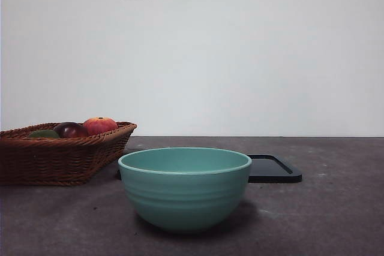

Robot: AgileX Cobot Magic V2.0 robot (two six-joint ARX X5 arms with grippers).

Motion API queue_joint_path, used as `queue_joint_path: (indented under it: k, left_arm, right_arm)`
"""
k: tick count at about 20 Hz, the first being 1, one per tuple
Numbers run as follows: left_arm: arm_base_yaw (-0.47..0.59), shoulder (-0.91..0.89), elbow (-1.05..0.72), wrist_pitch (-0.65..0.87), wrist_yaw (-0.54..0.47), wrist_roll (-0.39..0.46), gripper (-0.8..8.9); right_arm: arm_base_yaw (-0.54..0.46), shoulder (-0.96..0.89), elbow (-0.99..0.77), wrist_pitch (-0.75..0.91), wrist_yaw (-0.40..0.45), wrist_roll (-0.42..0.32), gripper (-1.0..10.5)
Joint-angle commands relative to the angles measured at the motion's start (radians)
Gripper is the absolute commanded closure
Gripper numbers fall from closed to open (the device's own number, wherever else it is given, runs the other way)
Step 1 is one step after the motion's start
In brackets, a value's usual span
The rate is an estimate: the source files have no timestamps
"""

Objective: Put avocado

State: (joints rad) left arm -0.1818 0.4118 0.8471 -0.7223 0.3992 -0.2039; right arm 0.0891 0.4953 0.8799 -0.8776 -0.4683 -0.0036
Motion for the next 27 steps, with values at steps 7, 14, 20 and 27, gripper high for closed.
queue_joint_path:
  k: [7,14,20,27]
  left_arm:
    - [-0.003,0.237,0.049,-0.108,-0.066,-0.009,1.98]
    - [-0.003,0.680,0.192,-0.145,-0.150,-0.011,1.99]
    - [-0.003,1.014,0.341,-0.139,-0.245,0.026,1.98]
    - [-0.003,1.290,0.445,-0.110,-0.249,0.032,1.99]
  right_arm:
    - [0.002,0.006,0.014,0.019,-0.003,0.005,3.5]
    - [0.002,0.006,0.014,0.021,-0.003,0.005,3.5]
    - [0.002,0.006,0.014,0.024,-0.003,0.018,3.5]
    - [0.002,0.006,0.014,0.024,-0.003,0.023,3.5]
